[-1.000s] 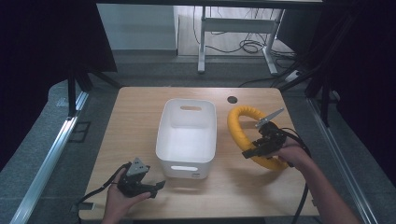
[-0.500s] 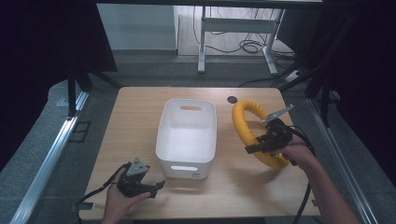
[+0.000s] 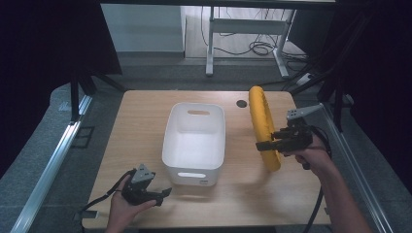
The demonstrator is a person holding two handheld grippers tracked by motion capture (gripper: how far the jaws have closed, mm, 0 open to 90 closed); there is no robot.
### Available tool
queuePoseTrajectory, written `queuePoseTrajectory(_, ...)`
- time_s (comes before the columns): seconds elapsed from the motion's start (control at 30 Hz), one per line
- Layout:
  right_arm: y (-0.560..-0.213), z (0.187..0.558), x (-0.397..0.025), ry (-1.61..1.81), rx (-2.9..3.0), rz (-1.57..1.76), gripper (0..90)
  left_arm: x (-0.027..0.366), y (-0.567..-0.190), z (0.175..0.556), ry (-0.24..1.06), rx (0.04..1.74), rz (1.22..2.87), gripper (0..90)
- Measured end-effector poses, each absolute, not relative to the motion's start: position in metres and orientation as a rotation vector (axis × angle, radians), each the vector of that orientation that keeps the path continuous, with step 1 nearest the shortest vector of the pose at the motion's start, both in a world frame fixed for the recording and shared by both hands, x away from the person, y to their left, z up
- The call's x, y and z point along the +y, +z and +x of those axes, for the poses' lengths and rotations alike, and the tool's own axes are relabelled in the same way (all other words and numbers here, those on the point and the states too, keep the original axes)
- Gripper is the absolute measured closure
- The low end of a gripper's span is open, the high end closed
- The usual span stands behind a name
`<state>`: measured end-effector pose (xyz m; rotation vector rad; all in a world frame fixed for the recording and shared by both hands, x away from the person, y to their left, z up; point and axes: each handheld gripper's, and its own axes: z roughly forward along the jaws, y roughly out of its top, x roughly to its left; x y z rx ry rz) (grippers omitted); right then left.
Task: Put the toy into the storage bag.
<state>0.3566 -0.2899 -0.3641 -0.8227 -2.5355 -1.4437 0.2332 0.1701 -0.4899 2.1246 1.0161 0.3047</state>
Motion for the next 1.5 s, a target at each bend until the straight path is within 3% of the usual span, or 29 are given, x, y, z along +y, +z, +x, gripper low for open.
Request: queuePoseTrajectory(1.5, -0.353, 0.345, -0.263, -1.916, -2.366, -1.023, 50.7, 0.170, -0.491, 0.234, 0.306, 1.012, 2.133, 17.9)
